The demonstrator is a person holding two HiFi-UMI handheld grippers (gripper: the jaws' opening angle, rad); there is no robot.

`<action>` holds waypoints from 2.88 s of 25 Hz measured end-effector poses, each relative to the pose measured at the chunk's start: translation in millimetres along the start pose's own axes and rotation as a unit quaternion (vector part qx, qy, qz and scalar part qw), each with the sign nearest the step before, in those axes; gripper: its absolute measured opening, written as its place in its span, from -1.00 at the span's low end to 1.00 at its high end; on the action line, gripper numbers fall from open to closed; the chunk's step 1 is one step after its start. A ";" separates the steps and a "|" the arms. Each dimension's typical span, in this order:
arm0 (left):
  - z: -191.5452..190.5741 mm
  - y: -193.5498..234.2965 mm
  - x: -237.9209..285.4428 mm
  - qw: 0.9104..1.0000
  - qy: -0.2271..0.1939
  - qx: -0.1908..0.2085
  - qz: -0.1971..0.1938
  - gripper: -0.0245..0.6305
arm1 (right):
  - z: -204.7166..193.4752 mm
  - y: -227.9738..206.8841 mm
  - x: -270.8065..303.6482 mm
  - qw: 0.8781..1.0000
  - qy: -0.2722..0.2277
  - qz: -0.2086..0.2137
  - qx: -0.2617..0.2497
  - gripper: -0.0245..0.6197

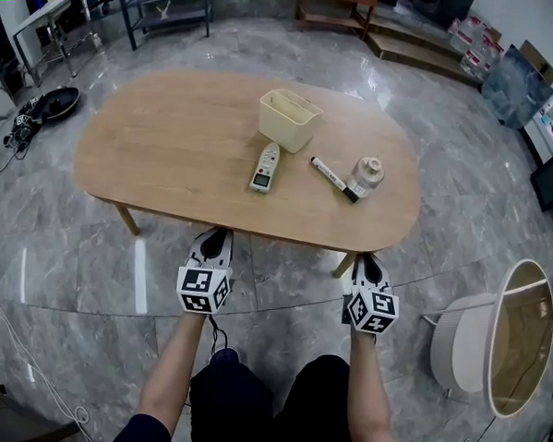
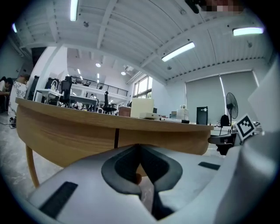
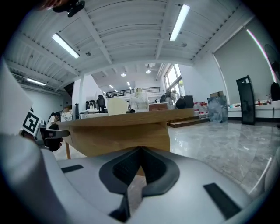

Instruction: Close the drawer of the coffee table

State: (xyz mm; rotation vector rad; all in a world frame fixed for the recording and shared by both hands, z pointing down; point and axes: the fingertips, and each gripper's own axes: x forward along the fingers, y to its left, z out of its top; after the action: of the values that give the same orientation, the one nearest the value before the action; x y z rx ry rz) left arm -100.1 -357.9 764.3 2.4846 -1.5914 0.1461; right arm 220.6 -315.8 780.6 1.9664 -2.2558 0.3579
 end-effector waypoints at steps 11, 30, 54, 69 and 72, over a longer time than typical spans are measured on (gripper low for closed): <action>18.4 -3.0 -77.0 1.000 -0.019 0.005 -0.018 -0.85 | 0.6 7.2 -82.4 1.000 -0.022 0.004 -0.009 -0.84; 26.8 -16.3 -185.8 1.000 -0.029 0.009 0.003 -0.85 | -34.1 39.0 -173.6 0.997 0.009 0.050 -0.052 -0.84; -6.3 -56.5 -167.8 0.999 0.018 0.007 -0.041 -0.85 | -88.2 45.4 -186.0 0.997 0.061 0.023 -0.045 -0.84; -6.1 -47.4 -179.6 1.000 0.020 0.008 -0.022 -0.85 | -83.8 59.7 -190.2 0.997 0.043 0.033 -0.063 -0.84; -4.7 -46.7 -179.8 1.000 0.018 0.008 -0.021 -0.85 | -80.7 59.6 -190.6 0.996 0.040 0.031 -0.067 -0.84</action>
State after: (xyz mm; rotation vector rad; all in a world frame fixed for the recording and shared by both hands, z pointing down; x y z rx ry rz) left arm -133.1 -178.1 731.2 2.5116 -1.5295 0.1971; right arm 184.4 -104.9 805.1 1.7877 -2.2321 0.2788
